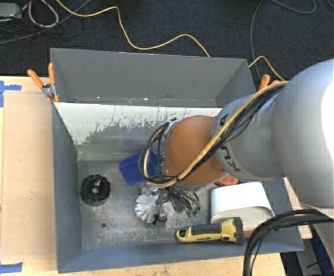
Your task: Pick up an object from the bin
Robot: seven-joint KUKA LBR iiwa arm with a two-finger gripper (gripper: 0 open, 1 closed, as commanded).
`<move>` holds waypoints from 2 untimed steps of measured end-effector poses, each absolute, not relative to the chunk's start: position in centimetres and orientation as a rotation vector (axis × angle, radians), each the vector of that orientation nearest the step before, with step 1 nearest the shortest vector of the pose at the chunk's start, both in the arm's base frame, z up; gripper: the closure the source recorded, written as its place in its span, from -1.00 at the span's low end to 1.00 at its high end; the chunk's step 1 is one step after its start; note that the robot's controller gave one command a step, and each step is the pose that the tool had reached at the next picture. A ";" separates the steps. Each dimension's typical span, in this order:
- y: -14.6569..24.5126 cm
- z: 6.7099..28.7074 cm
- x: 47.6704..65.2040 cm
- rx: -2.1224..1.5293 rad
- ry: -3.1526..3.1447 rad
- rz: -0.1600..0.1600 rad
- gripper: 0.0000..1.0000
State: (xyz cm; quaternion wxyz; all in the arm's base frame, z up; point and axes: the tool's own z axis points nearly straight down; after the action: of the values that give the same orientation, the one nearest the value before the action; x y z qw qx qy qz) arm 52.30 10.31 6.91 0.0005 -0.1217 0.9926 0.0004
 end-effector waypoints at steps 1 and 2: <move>10.3 6.9 52.3 -0.381 3.118 0.002 1.00; 10.3 6.9 52.3 -0.380 3.119 0.002 1.00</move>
Offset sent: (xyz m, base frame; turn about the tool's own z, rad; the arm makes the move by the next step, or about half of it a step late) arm -0.0002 0.0000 0.0018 0.0006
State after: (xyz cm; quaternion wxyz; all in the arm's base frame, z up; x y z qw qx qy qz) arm 52.27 10.33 6.95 0.0000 -0.1211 0.9926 0.0007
